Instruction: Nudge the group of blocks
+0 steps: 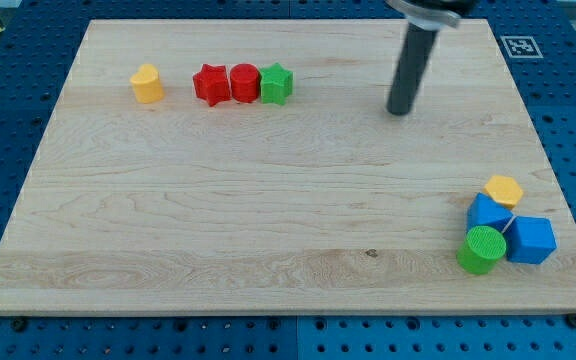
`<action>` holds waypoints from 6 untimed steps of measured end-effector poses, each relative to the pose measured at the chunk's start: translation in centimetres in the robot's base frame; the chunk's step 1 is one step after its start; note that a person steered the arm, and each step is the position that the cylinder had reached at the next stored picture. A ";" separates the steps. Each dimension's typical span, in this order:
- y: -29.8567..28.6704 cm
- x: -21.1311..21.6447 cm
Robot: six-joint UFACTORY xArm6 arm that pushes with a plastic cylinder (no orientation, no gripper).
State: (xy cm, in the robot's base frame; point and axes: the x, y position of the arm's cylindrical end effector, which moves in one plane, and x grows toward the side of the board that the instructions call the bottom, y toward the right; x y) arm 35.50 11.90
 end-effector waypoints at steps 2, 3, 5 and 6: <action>-3.8 -2.9; -8.4 -5.4; -15.2 -5.9; -18.9 -6.7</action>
